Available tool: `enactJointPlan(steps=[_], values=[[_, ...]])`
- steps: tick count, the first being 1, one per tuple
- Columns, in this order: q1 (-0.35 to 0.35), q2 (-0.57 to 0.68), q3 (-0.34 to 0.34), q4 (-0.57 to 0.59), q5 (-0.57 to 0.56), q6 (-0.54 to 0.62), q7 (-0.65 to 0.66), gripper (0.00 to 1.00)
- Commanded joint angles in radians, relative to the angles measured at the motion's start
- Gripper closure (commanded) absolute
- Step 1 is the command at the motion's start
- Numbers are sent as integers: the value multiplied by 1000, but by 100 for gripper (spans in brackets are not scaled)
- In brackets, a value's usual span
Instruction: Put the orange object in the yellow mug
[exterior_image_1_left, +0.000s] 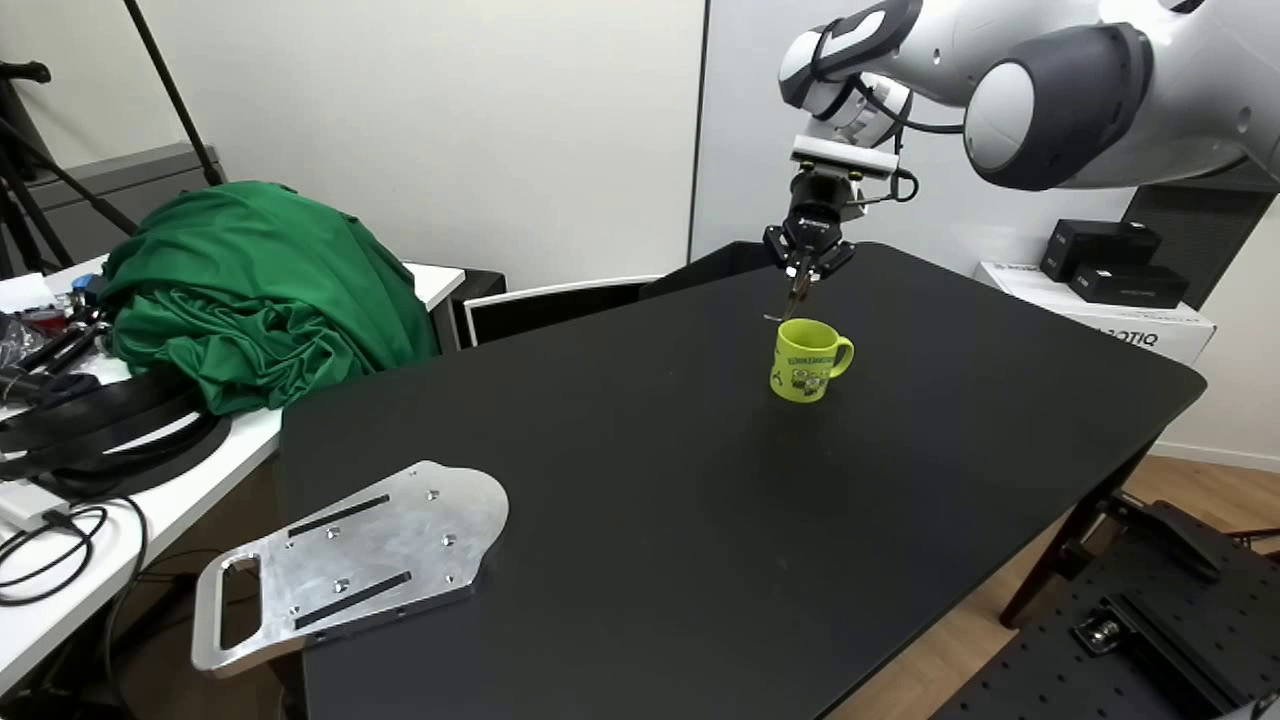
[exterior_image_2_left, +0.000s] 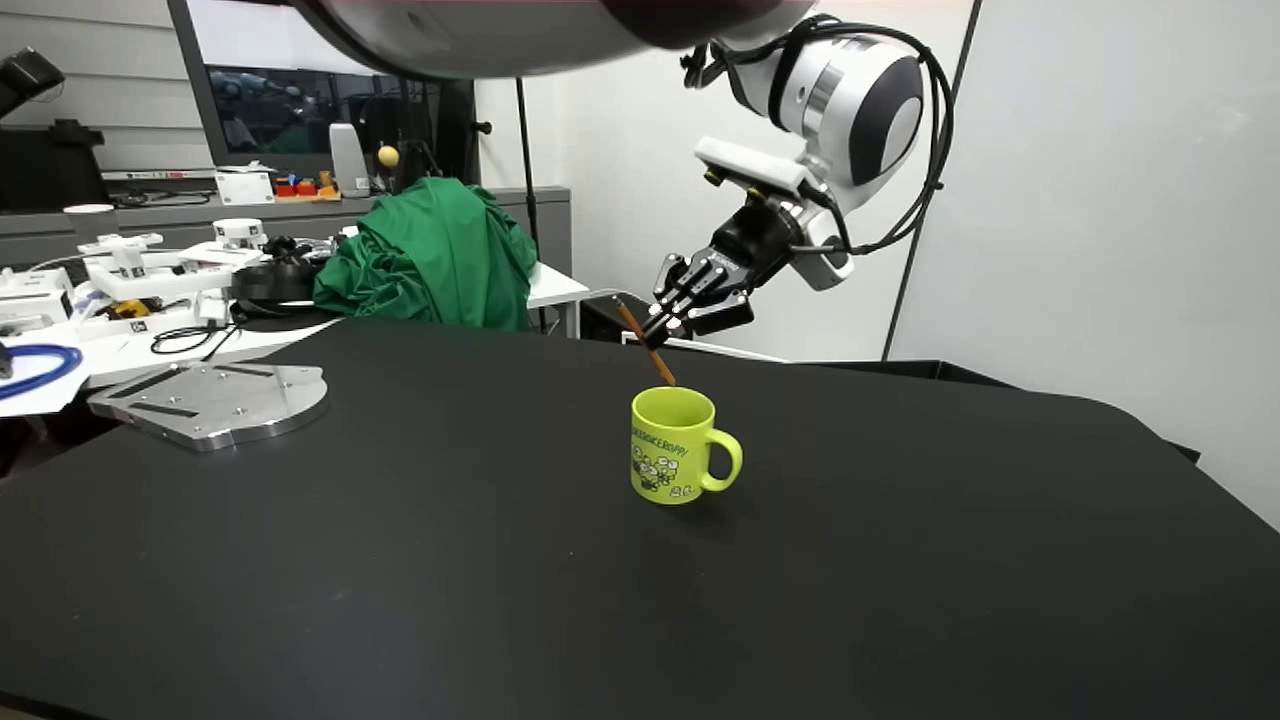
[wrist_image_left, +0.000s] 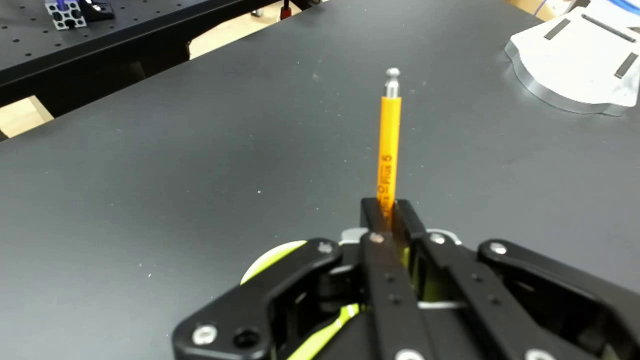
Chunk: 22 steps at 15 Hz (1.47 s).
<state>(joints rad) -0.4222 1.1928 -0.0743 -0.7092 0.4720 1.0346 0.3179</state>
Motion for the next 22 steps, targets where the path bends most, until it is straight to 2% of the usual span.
enactJointPlan(steps=[1, 22], values=[[-3, 15, 3, 62, 15, -8, 56, 98], [16, -19, -63, 29, -67, -119, 122, 98]])
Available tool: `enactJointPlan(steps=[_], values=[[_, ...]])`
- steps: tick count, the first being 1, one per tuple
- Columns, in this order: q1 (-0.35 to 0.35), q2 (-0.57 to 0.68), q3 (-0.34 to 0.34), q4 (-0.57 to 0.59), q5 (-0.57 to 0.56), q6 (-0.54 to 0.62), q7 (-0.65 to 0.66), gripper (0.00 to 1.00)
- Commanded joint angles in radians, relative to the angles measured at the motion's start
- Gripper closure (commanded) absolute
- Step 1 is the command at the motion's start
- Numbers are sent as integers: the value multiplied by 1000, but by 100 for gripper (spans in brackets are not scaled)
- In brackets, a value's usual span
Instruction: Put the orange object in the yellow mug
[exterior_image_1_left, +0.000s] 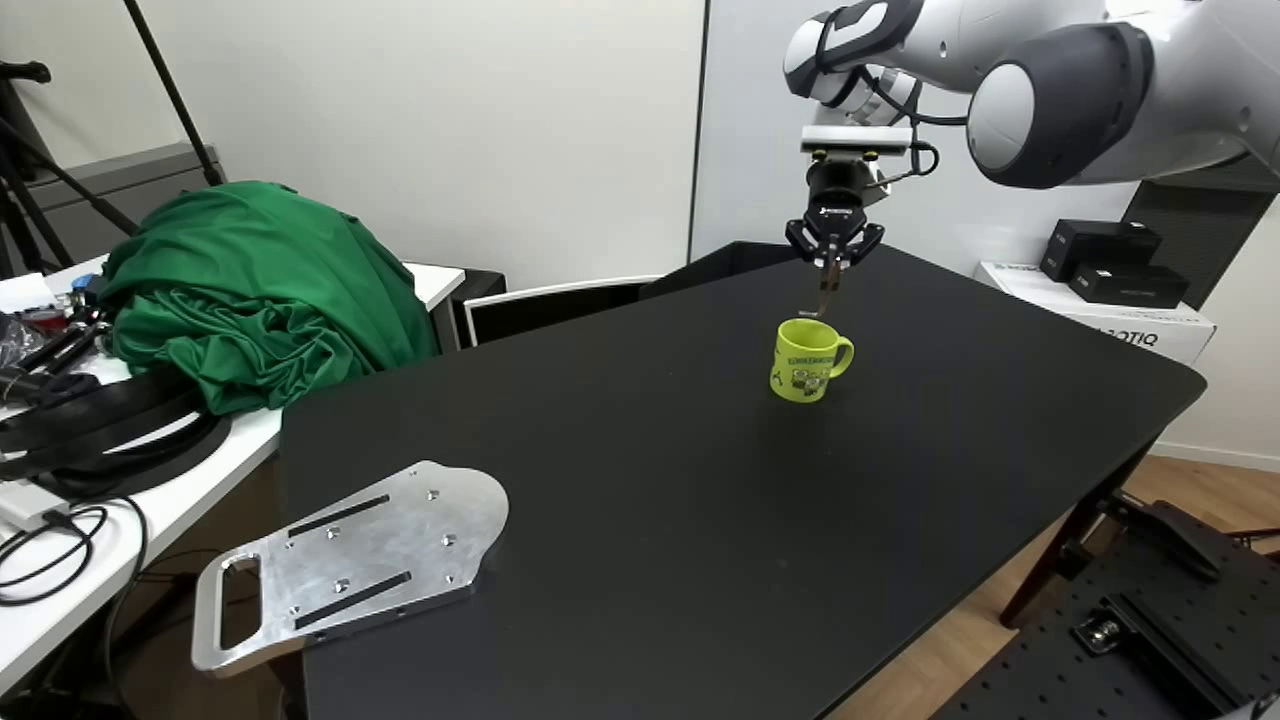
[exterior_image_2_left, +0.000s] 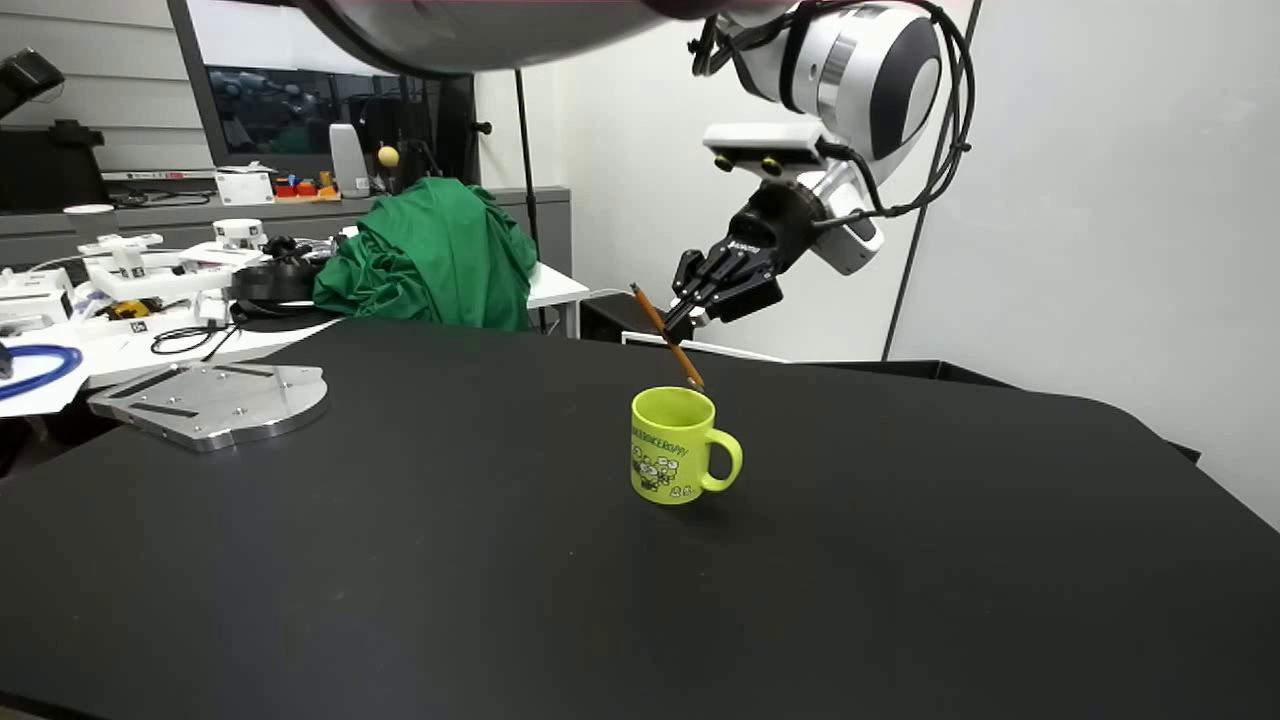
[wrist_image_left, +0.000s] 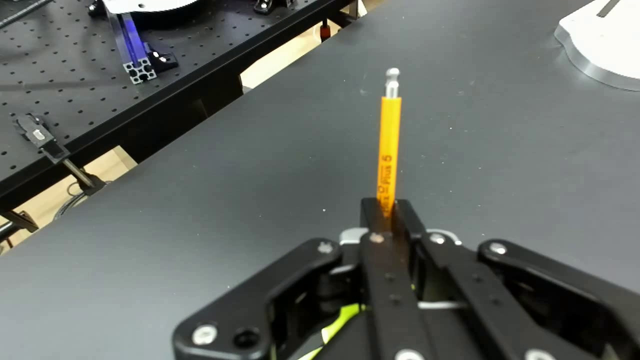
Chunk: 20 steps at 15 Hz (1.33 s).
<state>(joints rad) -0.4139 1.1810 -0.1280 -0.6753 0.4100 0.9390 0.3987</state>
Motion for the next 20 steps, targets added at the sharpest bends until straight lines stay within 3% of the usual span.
enactJointPlan(steps=[1, 19, 20], values=[[7, -7, -8, -8, -3, -25, 43, 98], [-7, 105, 0, 18, 14, 52, 48, 98], [-4, 102, 3, 16, 13, 49, 40, 66]])
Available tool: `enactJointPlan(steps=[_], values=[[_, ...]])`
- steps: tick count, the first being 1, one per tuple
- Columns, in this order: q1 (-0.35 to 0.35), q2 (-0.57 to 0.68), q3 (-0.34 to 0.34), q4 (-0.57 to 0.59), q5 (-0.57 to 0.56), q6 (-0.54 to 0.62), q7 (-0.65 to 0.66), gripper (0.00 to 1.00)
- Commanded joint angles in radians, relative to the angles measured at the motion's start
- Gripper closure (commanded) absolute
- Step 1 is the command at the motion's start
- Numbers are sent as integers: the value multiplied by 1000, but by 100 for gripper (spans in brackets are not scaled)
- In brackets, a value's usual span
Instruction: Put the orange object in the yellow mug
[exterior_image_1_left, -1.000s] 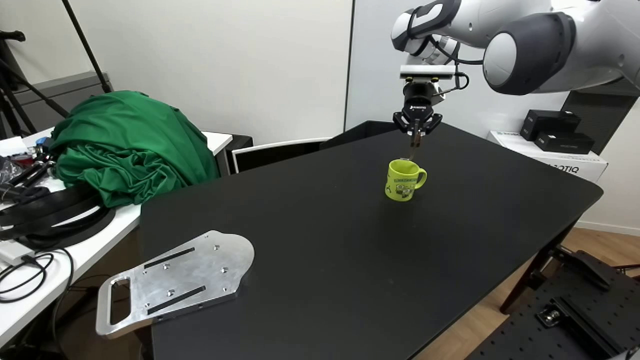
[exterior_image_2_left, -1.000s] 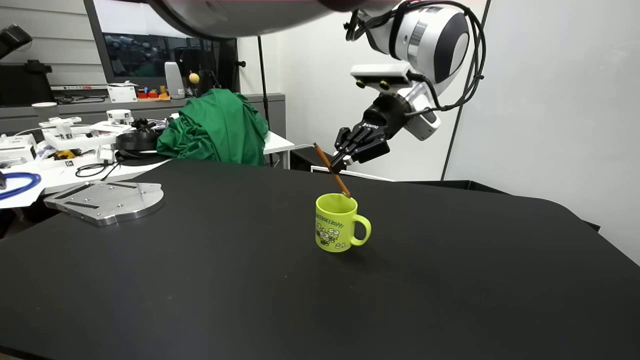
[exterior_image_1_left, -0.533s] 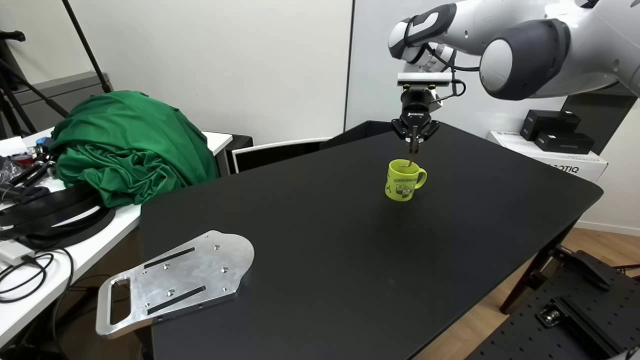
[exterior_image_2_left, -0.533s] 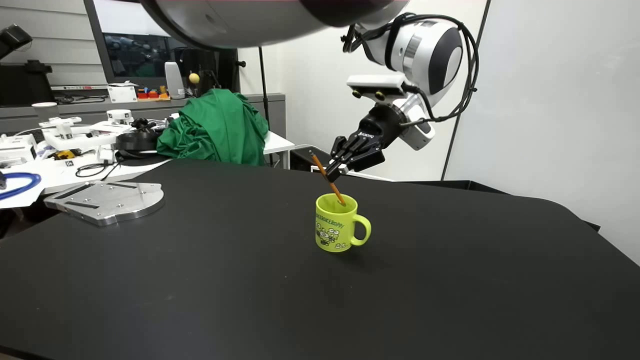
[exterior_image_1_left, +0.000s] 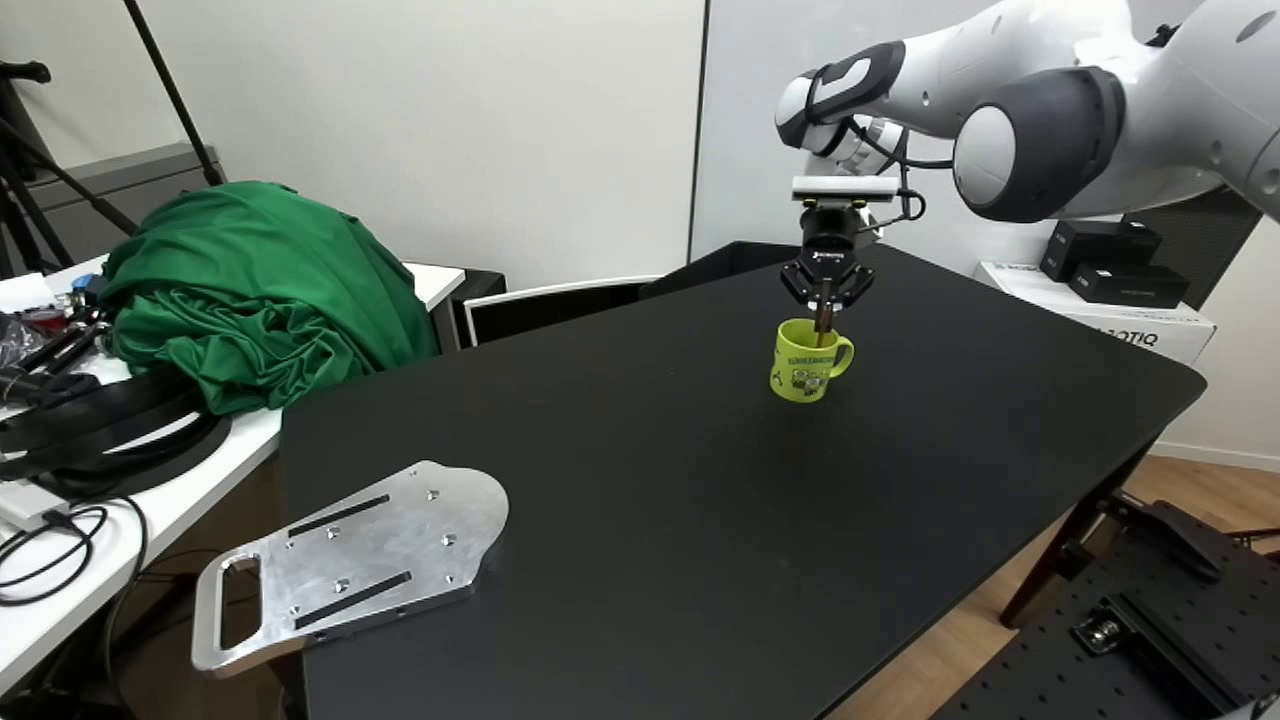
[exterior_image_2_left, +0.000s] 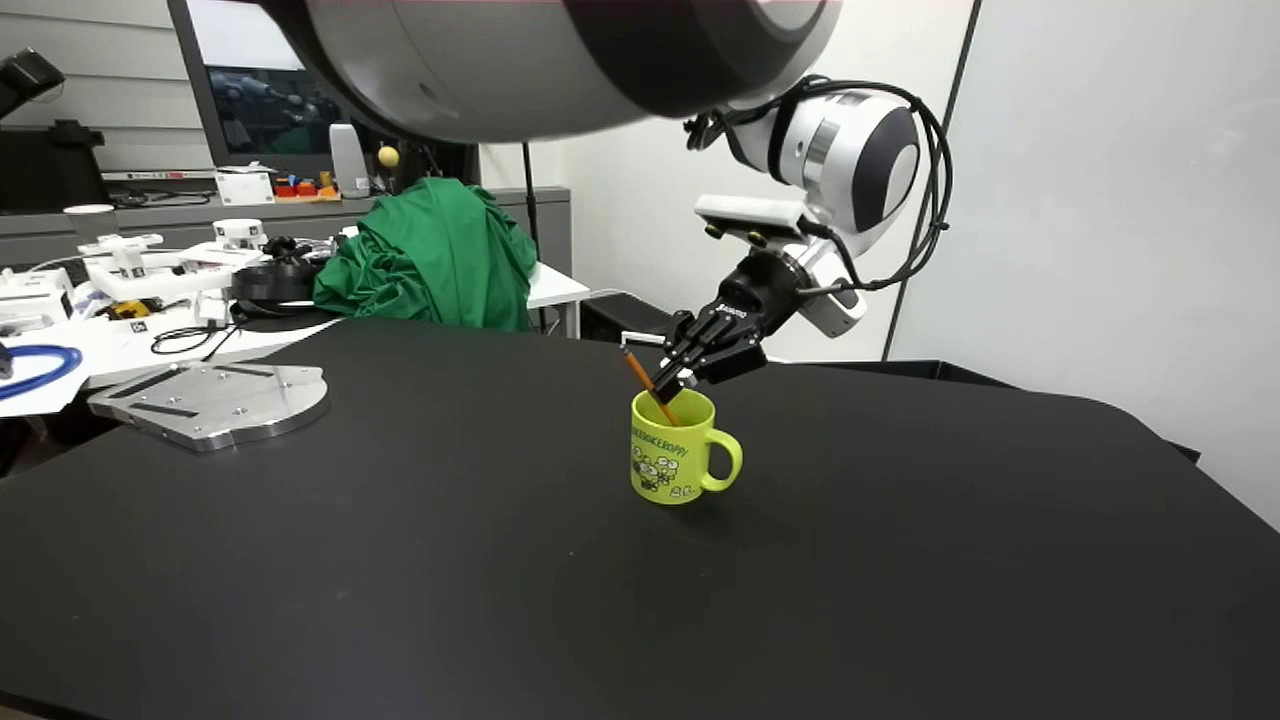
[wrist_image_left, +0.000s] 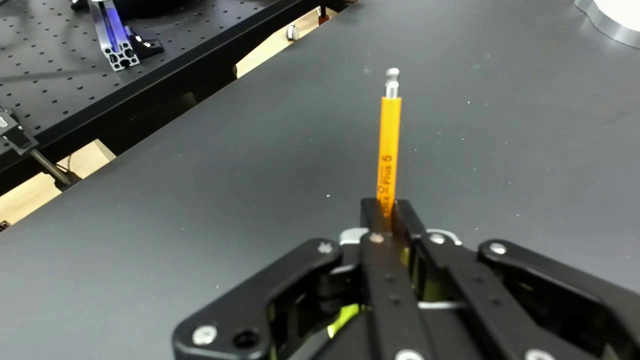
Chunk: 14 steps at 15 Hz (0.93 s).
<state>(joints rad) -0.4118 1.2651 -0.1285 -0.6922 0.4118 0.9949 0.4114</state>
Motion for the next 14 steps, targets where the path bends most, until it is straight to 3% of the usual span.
enactJointPlan(steps=[1, 10, 11, 14], values=[[-4, 11, 8, 29, 12, -14, 15, 65], [48, -272, 46, -33, 15, -67, -159, 5], [37, -193, 44, 15, 35, -58, -109, 24], [50, -263, 44, 3, 27, -69, -141, 5]])
